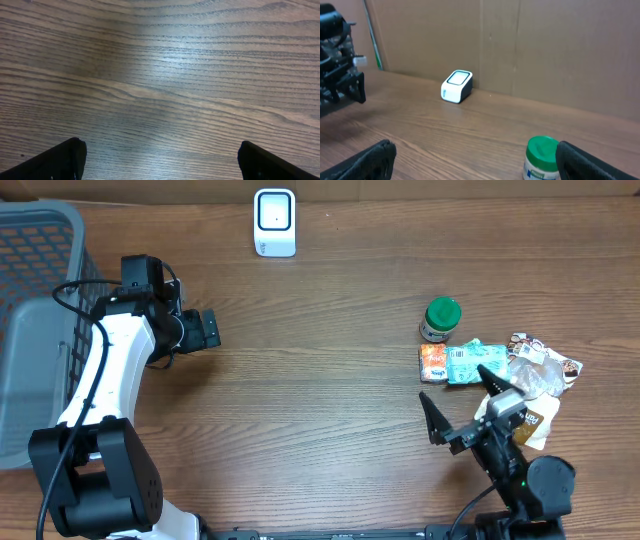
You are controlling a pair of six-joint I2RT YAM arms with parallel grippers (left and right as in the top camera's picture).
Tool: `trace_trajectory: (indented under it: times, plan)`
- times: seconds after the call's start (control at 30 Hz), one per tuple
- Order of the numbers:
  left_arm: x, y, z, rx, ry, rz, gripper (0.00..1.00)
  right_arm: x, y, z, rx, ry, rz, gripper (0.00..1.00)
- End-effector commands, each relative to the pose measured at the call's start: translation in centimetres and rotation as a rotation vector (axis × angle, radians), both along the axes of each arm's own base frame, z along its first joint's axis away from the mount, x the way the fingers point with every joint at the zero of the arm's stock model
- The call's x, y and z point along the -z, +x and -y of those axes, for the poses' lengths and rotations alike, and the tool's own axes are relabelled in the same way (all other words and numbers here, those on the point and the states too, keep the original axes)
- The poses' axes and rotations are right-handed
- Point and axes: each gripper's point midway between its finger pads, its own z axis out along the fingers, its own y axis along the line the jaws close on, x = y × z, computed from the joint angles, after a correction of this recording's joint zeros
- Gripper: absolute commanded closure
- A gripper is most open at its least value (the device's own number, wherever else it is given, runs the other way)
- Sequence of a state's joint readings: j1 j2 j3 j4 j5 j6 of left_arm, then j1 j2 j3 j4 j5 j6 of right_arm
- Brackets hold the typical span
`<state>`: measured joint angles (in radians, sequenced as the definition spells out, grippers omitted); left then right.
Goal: Scan the item barcode
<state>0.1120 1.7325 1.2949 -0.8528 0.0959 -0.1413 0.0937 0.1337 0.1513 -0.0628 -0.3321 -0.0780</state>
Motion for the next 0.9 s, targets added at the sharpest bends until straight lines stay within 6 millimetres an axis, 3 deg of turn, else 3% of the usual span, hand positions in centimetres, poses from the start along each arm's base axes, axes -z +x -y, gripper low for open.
trace_trajectory:
  times: [0.0,0.27,0.87]
  plan:
    - [0.4,-0.1,0.0,0.008,0.0,-0.011,0.0,1.2,-0.2,-0.4,-0.016,0.004,0.02,0.0]
    - [0.4,-0.1,0.0,0.008,0.0,-0.011,0.01,3.7,-0.5,-0.9,-0.047,0.002,0.001,0.0]
    - [0.4,-0.1,0.0,0.008,0.0,-0.011,0.01,3.8,-0.5,-0.8,-0.047,0.001,-0.004,0.0]
